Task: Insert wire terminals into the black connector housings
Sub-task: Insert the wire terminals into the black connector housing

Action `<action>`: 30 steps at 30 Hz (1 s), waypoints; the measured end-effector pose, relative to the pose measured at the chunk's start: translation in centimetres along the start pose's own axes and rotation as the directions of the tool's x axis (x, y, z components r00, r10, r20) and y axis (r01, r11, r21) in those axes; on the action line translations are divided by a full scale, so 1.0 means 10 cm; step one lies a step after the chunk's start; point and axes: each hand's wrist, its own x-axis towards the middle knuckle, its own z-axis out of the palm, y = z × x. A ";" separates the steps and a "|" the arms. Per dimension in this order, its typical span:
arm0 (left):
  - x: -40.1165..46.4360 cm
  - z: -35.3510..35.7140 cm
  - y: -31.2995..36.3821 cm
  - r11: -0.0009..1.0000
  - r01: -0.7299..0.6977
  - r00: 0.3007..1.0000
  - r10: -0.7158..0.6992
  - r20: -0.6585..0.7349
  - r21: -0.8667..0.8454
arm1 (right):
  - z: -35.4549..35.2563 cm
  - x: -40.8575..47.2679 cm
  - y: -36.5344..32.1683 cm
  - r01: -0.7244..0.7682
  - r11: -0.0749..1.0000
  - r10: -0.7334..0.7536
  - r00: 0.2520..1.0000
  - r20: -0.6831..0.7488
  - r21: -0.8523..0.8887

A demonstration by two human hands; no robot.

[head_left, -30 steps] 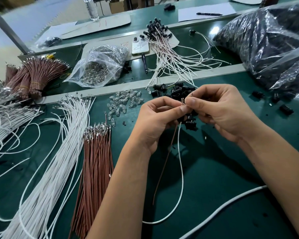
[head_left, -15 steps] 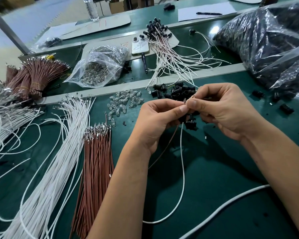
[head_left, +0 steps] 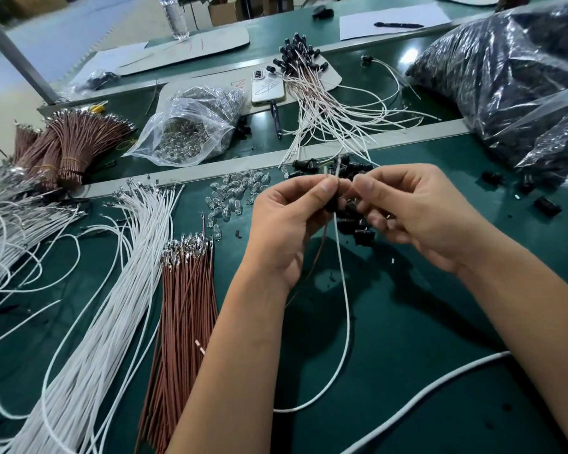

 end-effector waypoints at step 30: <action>0.05 -0.13 0.01 0.995 0.035 0.964 -0.009 -0.267 0.092 | -0.20 0.02 0.02 -0.084 0.961 0.124 0.982 0.142 -0.262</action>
